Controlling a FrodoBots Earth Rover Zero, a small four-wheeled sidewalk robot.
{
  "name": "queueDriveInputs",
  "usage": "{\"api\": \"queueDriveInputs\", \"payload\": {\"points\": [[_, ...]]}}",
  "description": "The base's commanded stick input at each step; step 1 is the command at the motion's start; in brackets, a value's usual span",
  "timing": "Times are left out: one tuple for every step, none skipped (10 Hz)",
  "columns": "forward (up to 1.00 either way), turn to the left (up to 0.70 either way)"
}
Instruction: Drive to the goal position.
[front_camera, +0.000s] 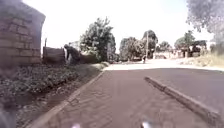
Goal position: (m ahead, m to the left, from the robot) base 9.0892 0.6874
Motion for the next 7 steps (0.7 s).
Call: {"api": "queueDriveInputs", "payload": {"points": [[1.00,0.00],[1.00,0.00],[1.00,0.00],[1.00,0.00],[1.00,0.00],[1.00,0.00],[1.00,0.00]]}}
